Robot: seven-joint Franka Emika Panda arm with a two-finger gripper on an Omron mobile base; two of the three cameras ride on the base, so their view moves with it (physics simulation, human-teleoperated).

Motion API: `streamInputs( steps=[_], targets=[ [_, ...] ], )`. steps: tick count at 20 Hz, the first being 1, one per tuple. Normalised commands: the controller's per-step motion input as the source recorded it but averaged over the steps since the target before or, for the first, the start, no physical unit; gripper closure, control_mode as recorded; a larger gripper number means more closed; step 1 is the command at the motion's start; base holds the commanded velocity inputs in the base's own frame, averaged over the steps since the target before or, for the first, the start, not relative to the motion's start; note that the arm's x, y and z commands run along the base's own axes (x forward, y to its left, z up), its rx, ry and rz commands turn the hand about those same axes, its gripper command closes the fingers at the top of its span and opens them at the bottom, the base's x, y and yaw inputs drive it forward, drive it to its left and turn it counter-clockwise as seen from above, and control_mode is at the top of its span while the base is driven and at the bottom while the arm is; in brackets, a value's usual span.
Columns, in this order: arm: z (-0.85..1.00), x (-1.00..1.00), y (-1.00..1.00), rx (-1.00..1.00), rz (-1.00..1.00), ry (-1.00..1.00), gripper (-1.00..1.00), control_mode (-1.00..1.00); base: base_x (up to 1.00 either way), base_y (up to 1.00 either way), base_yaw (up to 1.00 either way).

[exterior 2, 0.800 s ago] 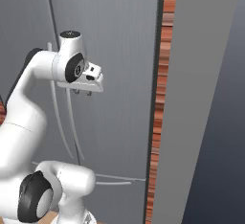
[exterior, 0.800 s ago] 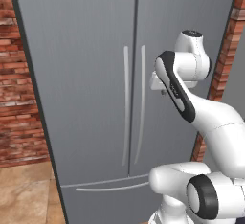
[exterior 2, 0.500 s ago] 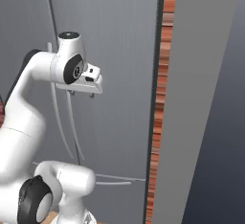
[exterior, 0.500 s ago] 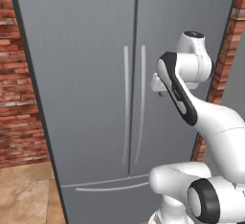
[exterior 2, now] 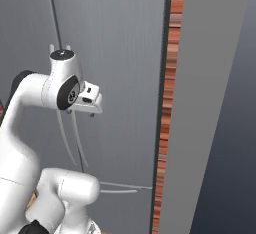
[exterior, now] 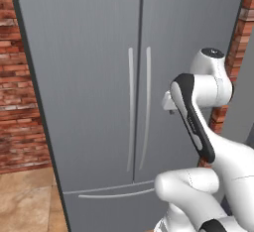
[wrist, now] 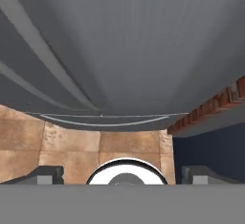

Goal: Retrieve the mango and peach from the fridge and place them into the bowl on the dining table.

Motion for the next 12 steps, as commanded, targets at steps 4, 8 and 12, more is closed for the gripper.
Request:
streamInputs(
  steps=[4,8,12],
  targets=[
    [-0.32,-0.31,0.01,0.0,0.0,-0.13,-1.0,-1.0,0.0,0.0,0.0],
    [-0.27,-0.35,0.0,0.0,0.0,-0.21,-1.0,-1.0,0.0,0.0,0.0],
    [-0.17,-0.31,0.0,0.0,0.0,-0.28,-1.0,-1.0,0.0,0.0,0.0]
  ],
)
